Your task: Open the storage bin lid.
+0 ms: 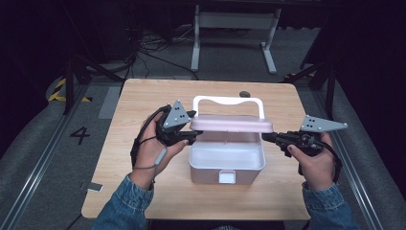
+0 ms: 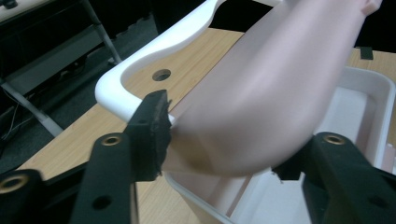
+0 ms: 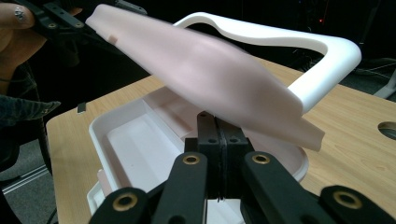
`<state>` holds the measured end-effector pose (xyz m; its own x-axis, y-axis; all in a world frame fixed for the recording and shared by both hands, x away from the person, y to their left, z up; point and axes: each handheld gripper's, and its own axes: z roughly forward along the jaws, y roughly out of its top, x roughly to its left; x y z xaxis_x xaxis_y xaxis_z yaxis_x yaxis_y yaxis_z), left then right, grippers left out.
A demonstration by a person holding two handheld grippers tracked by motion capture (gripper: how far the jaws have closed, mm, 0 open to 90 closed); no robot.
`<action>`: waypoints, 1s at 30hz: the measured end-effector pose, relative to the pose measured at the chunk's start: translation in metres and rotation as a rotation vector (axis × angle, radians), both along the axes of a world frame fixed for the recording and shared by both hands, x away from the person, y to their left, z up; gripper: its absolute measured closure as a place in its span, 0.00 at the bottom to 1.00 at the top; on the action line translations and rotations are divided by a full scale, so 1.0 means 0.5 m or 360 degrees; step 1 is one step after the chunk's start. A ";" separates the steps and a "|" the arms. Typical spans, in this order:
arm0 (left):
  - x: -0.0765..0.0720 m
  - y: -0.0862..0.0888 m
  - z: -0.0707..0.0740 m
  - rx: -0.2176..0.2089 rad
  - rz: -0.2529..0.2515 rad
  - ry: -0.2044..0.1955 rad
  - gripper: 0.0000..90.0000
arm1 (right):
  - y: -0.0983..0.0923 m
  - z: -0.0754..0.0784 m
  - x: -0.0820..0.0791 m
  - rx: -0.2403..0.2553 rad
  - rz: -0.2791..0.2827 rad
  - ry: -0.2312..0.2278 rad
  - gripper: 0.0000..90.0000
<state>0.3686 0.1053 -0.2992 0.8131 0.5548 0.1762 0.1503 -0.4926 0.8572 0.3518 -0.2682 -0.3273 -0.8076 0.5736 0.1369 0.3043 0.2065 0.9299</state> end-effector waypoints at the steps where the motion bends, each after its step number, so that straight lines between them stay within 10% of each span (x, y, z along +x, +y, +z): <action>1: 0.001 -0.002 0.001 -0.0011 0.0002 0.0000 0.54 | -0.001 0.001 -0.001 0.0002 -0.0006 0.0003 0.99; 30: 0.100 0.017 0.051 -0.0110 -0.0049 0.0139 0.74 | -0.075 0.006 -0.038 0.0025 -0.0160 0.0000 0.97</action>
<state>0.4184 0.1136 -0.2738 0.8405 0.5377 0.0665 0.2115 -0.4386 0.8735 0.3330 -0.3059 -0.3241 -0.7460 0.6496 0.1467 0.3228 0.1601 0.9328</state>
